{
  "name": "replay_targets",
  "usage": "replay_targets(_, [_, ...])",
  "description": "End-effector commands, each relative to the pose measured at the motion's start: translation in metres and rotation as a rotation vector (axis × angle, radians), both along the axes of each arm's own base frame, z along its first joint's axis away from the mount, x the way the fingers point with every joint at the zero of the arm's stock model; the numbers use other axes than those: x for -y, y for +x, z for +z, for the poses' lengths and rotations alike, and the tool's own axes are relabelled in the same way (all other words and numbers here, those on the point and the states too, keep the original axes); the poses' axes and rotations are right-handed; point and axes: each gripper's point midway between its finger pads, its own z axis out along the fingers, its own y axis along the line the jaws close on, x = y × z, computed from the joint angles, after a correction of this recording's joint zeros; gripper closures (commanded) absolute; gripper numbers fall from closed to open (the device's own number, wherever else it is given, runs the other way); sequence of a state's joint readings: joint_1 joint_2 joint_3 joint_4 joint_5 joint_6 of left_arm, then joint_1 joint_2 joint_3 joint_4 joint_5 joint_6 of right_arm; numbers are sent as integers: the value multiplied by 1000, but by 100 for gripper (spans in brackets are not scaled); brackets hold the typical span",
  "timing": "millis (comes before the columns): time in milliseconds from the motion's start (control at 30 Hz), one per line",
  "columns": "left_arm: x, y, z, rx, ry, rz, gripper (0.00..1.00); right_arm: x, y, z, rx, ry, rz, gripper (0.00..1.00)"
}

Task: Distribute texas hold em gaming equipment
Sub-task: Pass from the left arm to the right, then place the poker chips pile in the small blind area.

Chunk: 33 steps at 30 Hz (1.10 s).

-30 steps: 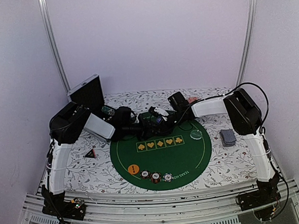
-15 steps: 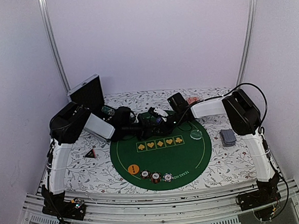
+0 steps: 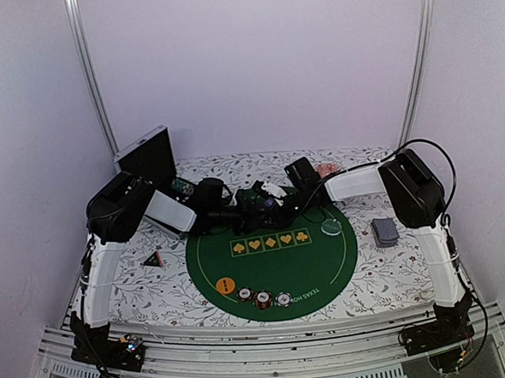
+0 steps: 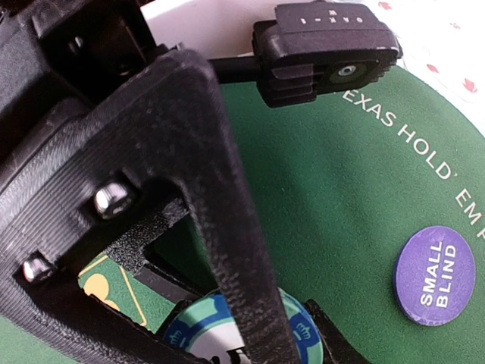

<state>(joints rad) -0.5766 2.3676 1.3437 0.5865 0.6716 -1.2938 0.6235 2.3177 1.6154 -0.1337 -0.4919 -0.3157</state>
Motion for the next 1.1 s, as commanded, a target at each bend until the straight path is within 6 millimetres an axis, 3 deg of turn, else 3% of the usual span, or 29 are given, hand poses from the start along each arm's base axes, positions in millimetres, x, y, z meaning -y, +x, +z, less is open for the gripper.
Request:
replay_targets(0, [-13, 1, -30, -19, 80, 13, 63, 11, 8, 26, 50, -14, -56, 96])
replay_targets(133, [-12, 3, -30, -4, 81, 2, 43, 16, 9, 25, 56, -28, -74, 96])
replay_targets(300, [-17, 3, -31, -15, 91, 13, 32, 21, 10, 25, 59, -39, -92, 97])
replay_targets(633, [-32, 11, -26, 14, 148, 57, 29, 42, 20, 27, 77, -72, -146, 97])
replay_targets(767, [-38, 17, -21, 43, 182, 70, 26, 61, 29, 25, 77, -99, -189, 97])
replay_targets(1067, [-43, 29, -13, 116, 274, 71, 24, 110, 53, 0, 39, -177, -319, 97])
